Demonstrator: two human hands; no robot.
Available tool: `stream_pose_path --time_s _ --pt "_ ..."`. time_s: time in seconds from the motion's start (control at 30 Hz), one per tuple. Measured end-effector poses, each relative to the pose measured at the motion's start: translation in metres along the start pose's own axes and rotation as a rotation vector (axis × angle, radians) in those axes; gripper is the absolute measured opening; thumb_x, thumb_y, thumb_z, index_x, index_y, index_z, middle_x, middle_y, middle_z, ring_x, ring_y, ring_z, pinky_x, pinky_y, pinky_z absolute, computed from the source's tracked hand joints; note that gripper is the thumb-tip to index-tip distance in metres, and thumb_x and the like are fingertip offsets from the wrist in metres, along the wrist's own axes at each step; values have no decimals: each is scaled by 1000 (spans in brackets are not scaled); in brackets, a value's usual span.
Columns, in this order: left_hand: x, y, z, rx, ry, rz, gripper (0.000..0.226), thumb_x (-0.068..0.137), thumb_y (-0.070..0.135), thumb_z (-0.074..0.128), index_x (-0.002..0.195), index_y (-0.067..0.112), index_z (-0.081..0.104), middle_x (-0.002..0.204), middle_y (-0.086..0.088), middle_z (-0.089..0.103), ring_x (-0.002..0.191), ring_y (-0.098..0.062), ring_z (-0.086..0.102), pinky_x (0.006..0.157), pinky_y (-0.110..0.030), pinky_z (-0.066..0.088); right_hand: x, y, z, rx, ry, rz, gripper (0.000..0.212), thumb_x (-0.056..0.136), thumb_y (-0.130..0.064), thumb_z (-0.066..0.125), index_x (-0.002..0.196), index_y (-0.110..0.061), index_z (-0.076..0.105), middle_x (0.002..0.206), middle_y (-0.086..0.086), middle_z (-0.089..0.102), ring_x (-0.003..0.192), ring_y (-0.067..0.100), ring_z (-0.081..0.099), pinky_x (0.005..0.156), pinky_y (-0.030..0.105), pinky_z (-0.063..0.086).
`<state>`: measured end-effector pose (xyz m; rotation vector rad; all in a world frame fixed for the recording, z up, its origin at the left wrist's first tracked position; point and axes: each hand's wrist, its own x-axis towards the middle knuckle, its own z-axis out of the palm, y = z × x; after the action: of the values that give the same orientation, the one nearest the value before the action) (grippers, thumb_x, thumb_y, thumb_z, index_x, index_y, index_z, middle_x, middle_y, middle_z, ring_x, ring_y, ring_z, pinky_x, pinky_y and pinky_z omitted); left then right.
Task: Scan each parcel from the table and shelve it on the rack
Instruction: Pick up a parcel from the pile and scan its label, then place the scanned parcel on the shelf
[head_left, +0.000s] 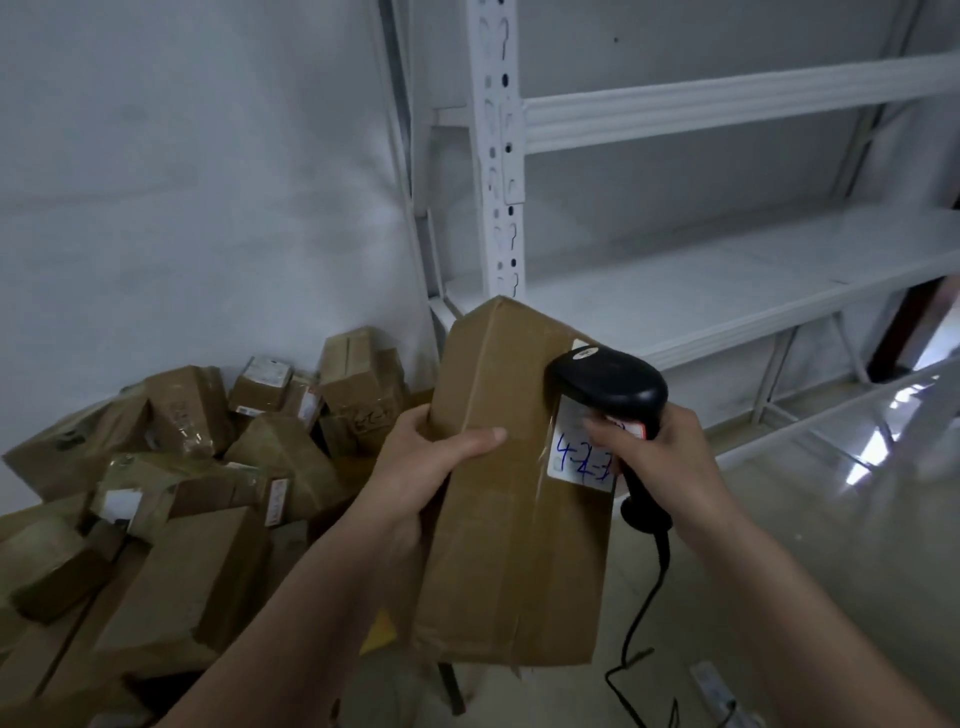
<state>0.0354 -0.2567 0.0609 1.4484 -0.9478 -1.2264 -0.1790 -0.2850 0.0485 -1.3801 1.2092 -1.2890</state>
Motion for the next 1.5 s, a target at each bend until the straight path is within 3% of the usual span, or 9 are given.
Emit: stream_pose_path --time_s 0.17,0.3,0.43,0.67,0.97,1.1,1.2,1.33,1.5 --pt "22 30 51 158 -30 117 85 67 31 87 136 24 39 113 8 57 98 -12 59 71 -26 47 36 4 -31 28 48 -33 13 84 -18 71 91 -26 63 91 -1 69 83 8 65 69 29 56" --pt "49 49 102 319 7 279 102 70 37 85 148 38 19 129 9 44 116 -16 50 95 -36 47 78 11 -62 55 90 -44 18 85 -18 71 101 -23 63 92 -4 68 85 8 64 62 24 56" --pt "86 70 150 554 116 366 85 73 55 76 142 43 28 135 7 46 119 -21 51 100 -45 47 126 17 -93 90 105 -38 18 84 -17 71 96 -28 63 91 -5 67 83 8 64 57 22 53" --pt "178 116 197 750 295 203 83 67 65 67 140 41 36 137 -4 45 117 -30 52 98 -46 47 202 34 -122 87 -40 -5 19 84 -14 71 103 -13 66 95 11 69 90 23 67 57 27 54" --pt "242 128 211 1106 605 22 91 73 67 61 146 21 34 138 -16 38 128 -37 38 102 -47 38 250 54 -136 147 -219 35 11 84 -17 72 90 -23 64 98 19 68 93 29 68 60 30 58" --pt "233 135 213 1090 571 27 91 78 69 59 148 18 32 143 -16 32 134 -37 32 104 -48 36 258 63 -137 176 -271 57 11 84 -16 71 90 -21 65 97 16 69 92 25 69 58 26 55" --pt "199 126 217 1029 584 206 95 75 71 62 150 23 29 151 -14 26 140 -34 26 108 -50 33 262 66 -136 178 -311 68 12 85 -16 71 93 -23 64 94 10 71 90 20 70 60 27 54" --pt "153 70 226 848 822 489 114 63 63 77 152 19 20 156 -10 21 144 -27 17 115 -45 25 263 68 -126 181 -347 73 12 85 -15 71 94 -21 65 90 6 72 86 17 71 61 30 54" --pt "143 9 232 572 968 409 128 58 38 90 154 20 6 157 -4 13 144 -16 8 113 -30 11 257 71 -111 194 -392 86 12 85 -15 71 95 -18 66 86 3 71 85 18 71 59 28 53"
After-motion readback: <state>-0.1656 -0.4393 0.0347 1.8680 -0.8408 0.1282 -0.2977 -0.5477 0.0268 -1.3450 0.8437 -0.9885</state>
